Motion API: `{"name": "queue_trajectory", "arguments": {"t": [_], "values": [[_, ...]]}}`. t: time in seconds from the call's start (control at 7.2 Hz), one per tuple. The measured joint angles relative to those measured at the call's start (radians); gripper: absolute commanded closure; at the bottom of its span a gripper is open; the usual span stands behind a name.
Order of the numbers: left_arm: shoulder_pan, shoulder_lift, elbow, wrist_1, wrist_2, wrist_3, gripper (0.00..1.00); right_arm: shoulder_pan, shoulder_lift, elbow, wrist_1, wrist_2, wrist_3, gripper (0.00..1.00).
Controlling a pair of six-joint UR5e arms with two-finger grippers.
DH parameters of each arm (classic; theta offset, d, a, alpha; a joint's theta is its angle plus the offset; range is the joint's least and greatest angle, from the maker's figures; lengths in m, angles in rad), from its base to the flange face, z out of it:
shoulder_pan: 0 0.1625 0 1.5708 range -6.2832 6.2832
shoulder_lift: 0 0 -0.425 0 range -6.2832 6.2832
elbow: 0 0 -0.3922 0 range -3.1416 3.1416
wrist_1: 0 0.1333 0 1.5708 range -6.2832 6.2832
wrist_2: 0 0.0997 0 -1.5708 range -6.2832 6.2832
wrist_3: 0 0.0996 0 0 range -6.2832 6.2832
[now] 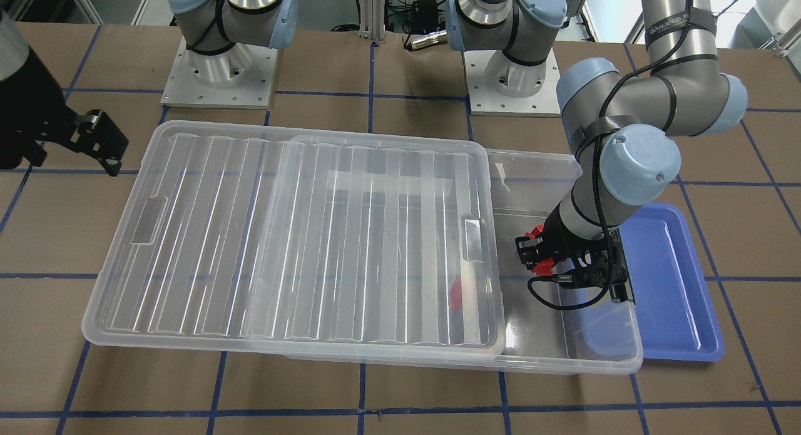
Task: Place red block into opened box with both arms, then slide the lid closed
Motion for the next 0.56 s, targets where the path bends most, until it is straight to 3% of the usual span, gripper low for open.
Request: {"name": "queue_trajectory", "arguments": {"t": [0.14,0.56], "values": [[-0.001,-0.009,0.005,0.017,-0.001,0.025,0.00,-0.040,-0.005,0.032,-0.030,-0.029,-0.034,0.00],[-0.006,0.004,0.040,0.035,-0.001,0.060,0.00,-0.113,-0.023,0.157,-0.147,-0.069,-0.161,0.00]]}}
